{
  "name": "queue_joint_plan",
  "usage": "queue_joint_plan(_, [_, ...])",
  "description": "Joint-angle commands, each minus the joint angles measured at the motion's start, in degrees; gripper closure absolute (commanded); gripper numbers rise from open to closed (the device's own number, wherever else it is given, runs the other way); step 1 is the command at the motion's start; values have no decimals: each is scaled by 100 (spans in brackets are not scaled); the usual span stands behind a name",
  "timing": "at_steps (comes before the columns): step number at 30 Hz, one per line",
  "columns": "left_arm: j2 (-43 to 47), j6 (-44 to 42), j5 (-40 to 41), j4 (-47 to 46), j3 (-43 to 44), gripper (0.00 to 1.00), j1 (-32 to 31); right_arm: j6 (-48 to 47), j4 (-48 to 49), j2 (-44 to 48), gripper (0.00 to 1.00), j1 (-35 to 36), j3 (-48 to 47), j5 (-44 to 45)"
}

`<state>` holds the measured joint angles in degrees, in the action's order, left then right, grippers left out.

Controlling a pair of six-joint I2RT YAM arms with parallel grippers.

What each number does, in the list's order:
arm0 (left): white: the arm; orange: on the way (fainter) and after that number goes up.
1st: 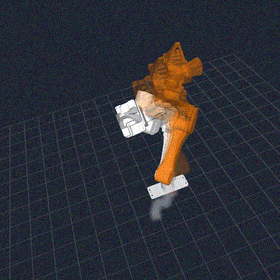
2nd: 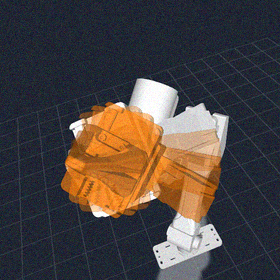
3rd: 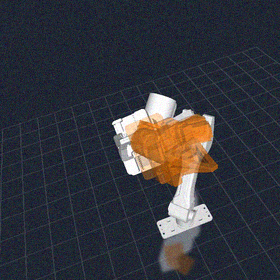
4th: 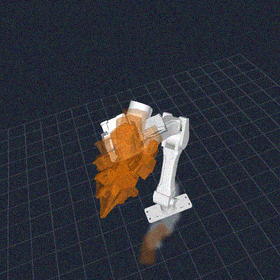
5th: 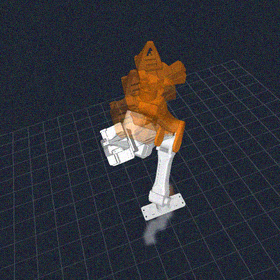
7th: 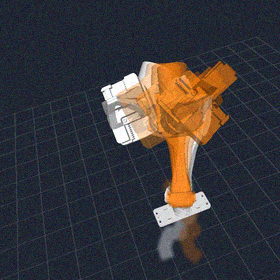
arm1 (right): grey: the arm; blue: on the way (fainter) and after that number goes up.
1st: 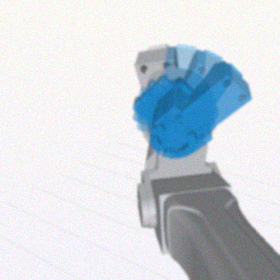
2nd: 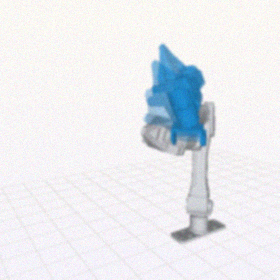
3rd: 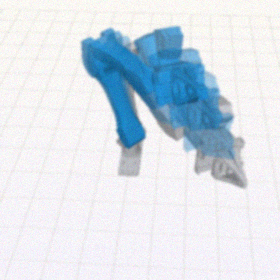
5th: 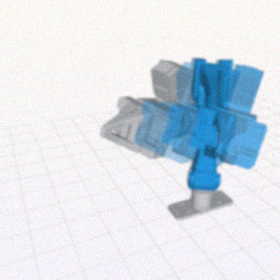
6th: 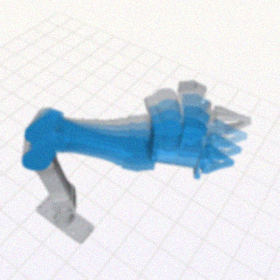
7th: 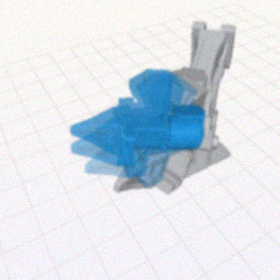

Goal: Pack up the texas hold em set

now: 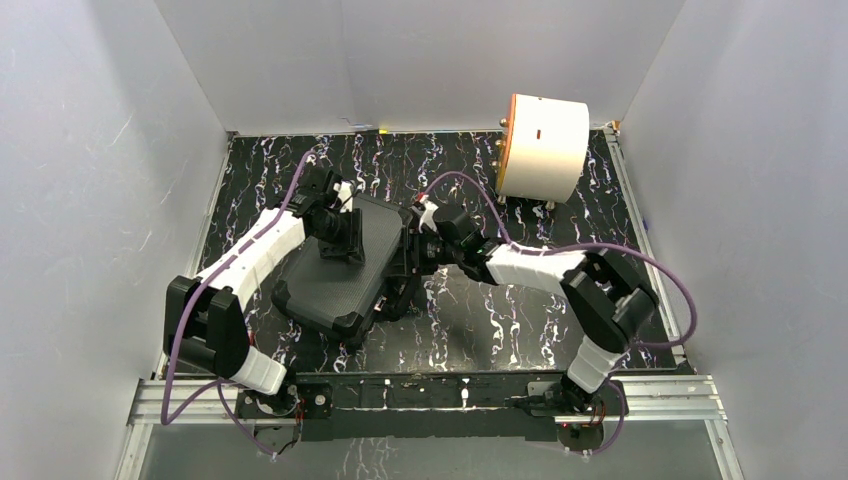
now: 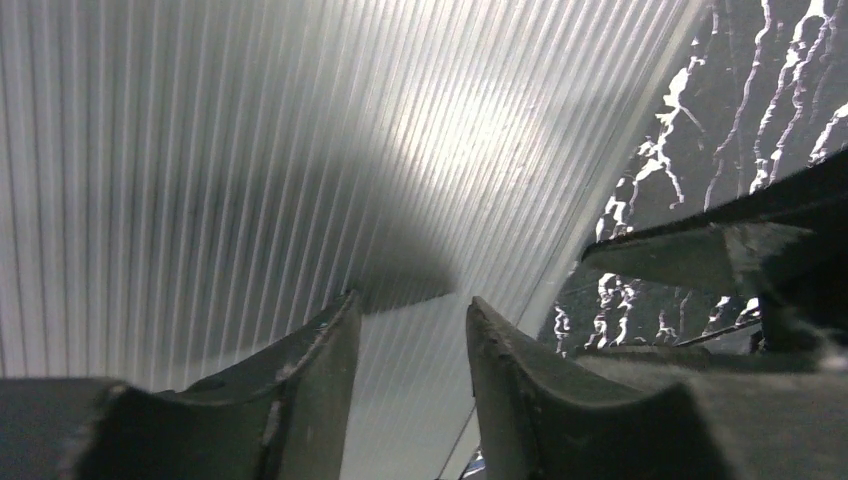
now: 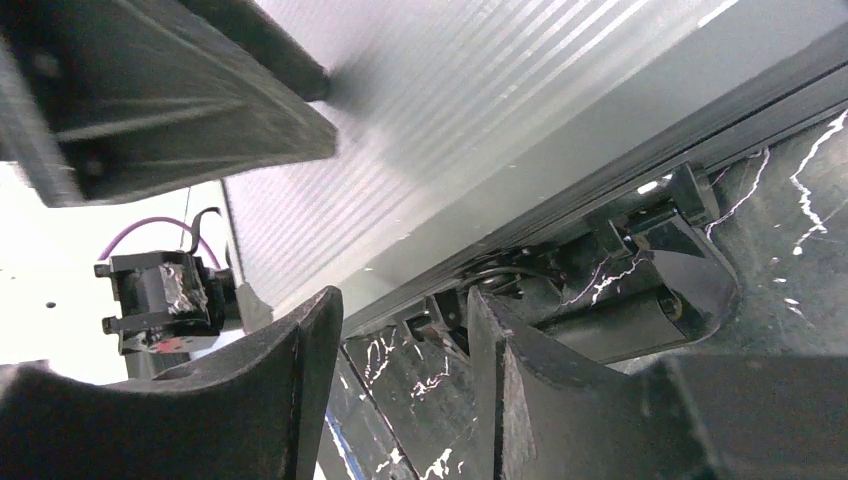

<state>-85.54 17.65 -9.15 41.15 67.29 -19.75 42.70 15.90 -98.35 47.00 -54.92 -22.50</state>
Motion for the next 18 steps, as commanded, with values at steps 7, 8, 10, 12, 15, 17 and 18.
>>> queue_joint_plan(7, [94,-108,391,-8,552,34,12,-253,-958,987,57,53,243,1029])
queue_joint_plan(8, [84,-146,491,-3,626,32,45,-239,-1085,956,60,73,232,1092])
queue_joint_plan(10, [96,-200,654,12,734,28,163,-239,-1226,846,67,122,226,1157])
queue_joint_plan(12, [99,-266,739,26,812,24,311,-216,-1315,778,69,201,220,1259])
queue_joint_plan(15, [146,-359,856,17,802,19,517,-168,-1398,623,70,243,171,1293])
queue_joint_plan(17, [138,-389,855,14,723,15,700,-165,-1470,458,70,251,40,1275])
queue_joint_plan(18, [124,-400,831,16,679,13,799,-174,-1502,369,71,263,-25,1268])
